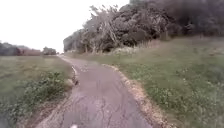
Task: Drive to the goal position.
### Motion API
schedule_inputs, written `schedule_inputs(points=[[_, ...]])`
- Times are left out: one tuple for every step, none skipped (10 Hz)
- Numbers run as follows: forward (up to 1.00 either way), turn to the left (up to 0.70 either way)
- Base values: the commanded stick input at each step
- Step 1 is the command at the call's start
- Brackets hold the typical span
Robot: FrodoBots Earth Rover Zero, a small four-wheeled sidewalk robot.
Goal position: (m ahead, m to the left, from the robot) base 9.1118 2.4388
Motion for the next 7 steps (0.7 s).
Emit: schedule_inputs(points=[[0.70, 0.14], [0.70, 0.14], [0.70, 0.14], [0.70, 0.14], [0.70, 0.14], [0.70, 0.14], [0.70, 0.12]])
